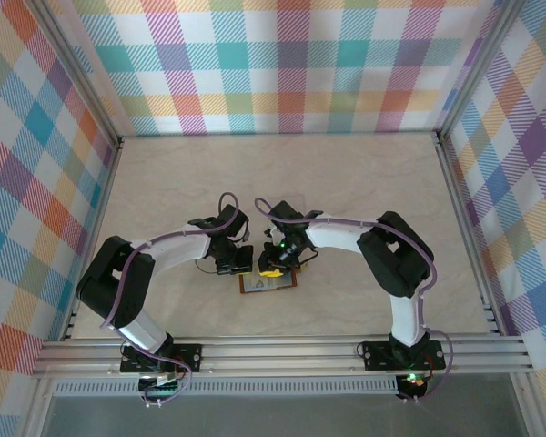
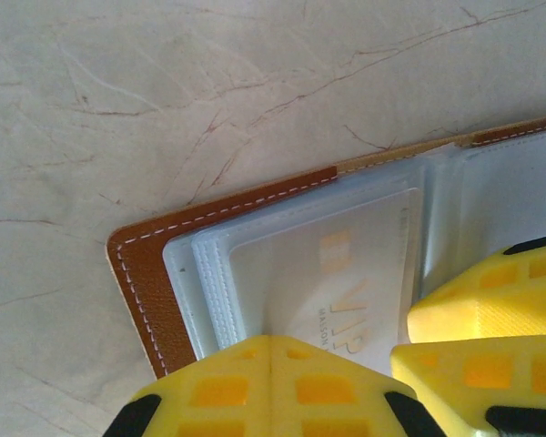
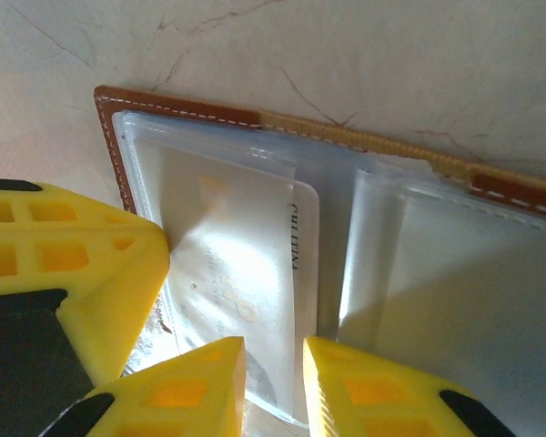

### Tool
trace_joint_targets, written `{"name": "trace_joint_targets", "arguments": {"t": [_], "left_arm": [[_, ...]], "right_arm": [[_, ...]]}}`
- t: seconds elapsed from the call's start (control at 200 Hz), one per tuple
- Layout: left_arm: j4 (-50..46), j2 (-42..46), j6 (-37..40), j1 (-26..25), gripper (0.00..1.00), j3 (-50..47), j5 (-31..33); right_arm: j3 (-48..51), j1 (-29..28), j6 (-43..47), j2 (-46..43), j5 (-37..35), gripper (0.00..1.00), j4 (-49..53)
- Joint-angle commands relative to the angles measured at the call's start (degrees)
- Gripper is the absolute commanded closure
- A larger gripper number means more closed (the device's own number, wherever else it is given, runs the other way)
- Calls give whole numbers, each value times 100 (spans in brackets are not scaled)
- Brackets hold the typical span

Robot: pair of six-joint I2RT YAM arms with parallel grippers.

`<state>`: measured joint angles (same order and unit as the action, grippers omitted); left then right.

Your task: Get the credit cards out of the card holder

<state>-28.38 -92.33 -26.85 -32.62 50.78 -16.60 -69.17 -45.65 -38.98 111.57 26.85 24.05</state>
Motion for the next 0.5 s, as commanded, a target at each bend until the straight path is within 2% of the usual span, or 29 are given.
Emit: {"name": "trace_joint_targets", "arguments": {"t": [0.0,0.195,0.42,0.495], "left_arm": [[-131,-101,132,-51,95,-81,157],[-257,69,154,-51,94,-102,268],[-415,203,206,-50,94,-95,342],[-405,199,195,-51,94,-87,344]], "right_arm": [[-76,46,58,96,-205,75,106],[-45,47,163,-5,-869,78,582],[17,47,180,-165,-920,79,633],[90,48,141,-252,-720,79,415]]}}
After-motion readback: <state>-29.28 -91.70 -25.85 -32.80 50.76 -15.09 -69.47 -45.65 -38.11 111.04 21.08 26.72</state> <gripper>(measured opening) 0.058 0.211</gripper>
